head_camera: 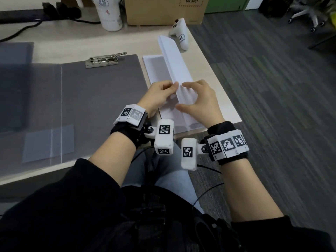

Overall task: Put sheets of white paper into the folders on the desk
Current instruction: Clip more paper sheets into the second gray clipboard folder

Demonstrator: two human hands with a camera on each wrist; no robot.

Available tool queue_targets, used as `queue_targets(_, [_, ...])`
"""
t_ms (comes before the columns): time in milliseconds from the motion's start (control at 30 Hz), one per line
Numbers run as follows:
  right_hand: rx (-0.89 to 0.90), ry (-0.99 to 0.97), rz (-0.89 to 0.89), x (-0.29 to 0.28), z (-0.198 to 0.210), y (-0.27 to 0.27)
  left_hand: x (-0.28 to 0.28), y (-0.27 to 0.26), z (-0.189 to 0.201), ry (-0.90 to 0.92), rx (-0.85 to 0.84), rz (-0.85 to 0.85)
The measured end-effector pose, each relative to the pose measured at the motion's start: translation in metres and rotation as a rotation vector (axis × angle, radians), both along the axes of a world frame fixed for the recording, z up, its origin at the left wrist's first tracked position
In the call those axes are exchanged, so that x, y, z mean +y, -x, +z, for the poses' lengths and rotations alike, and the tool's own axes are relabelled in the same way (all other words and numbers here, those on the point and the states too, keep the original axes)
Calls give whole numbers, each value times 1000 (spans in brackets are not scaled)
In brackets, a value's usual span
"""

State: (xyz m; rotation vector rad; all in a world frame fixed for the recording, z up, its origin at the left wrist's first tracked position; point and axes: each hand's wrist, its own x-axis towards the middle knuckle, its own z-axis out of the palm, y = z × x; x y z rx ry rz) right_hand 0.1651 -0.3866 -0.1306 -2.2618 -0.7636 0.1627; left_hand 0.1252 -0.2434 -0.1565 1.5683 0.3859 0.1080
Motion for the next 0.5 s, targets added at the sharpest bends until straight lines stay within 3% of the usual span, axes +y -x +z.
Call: queue_targets(500, [4, -65, 15, -2, -7, 0, -1, -1, -8, -20, -19, 33])
